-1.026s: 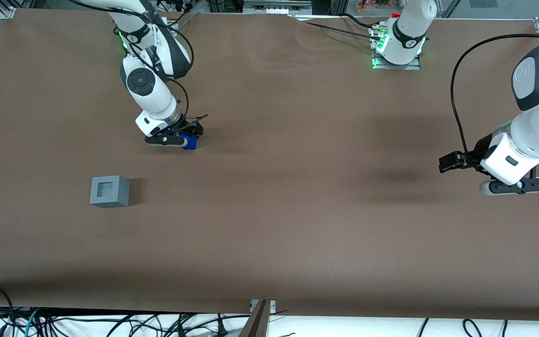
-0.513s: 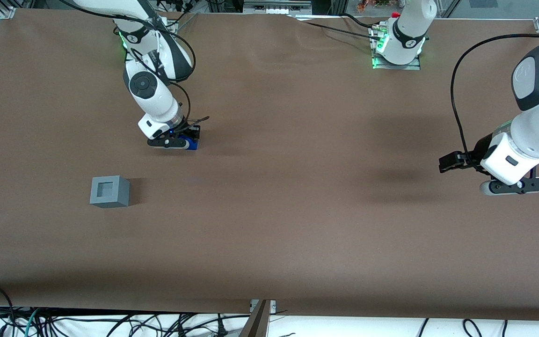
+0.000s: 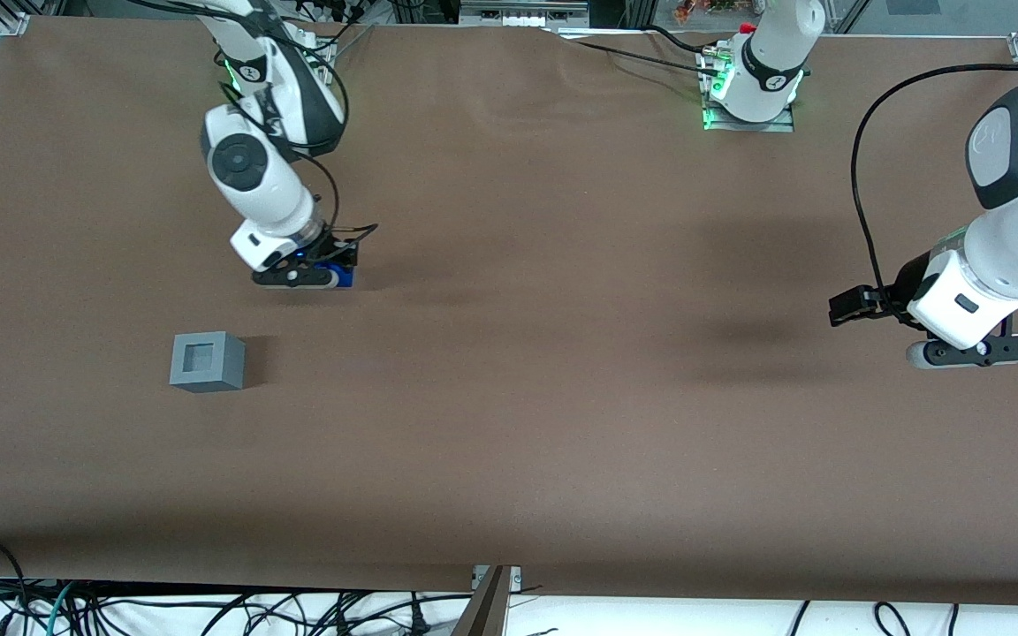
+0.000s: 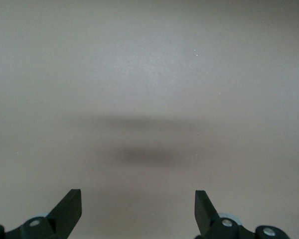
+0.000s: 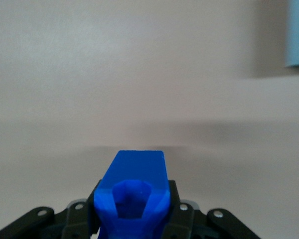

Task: Insert blue part into gray base with right arm
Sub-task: 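Carry the blue part with the right gripper over the gray base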

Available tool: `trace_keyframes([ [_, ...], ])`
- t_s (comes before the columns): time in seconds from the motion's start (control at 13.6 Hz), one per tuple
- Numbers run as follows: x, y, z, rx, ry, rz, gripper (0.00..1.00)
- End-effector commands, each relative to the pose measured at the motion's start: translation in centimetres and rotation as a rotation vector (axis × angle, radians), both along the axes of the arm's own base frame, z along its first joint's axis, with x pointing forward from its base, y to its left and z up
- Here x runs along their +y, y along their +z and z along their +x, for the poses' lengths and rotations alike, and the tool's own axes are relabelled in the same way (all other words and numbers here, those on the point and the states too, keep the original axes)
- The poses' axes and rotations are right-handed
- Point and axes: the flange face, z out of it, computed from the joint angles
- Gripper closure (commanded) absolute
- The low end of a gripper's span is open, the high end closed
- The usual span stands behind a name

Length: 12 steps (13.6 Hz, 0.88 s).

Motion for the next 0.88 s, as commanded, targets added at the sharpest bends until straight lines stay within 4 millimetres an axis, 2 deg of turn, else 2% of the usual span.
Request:
trace_keyframes([
  [0.0, -2.6, 7.4, 4.5, 0.066, -0.004, -0.028, 0.88],
  [0.07, -3.9, 9.5, 6.1, 0.076, 0.014, -0.028, 0.88],
  [0.22, -7.9, 11.1, 8.5, 0.07, 0.032, -0.021, 0.88],
  [0.51, -14.1, 9.6, 11.8, 0.069, 0.09, -0.012, 0.88],
  [0.66, -15.9, 8.5, 13.9, 0.058, 0.097, -0.024, 0.88],
  [0.81, -17.0, 6.7, 14.9, 0.059, 0.123, -0.052, 0.88],
])
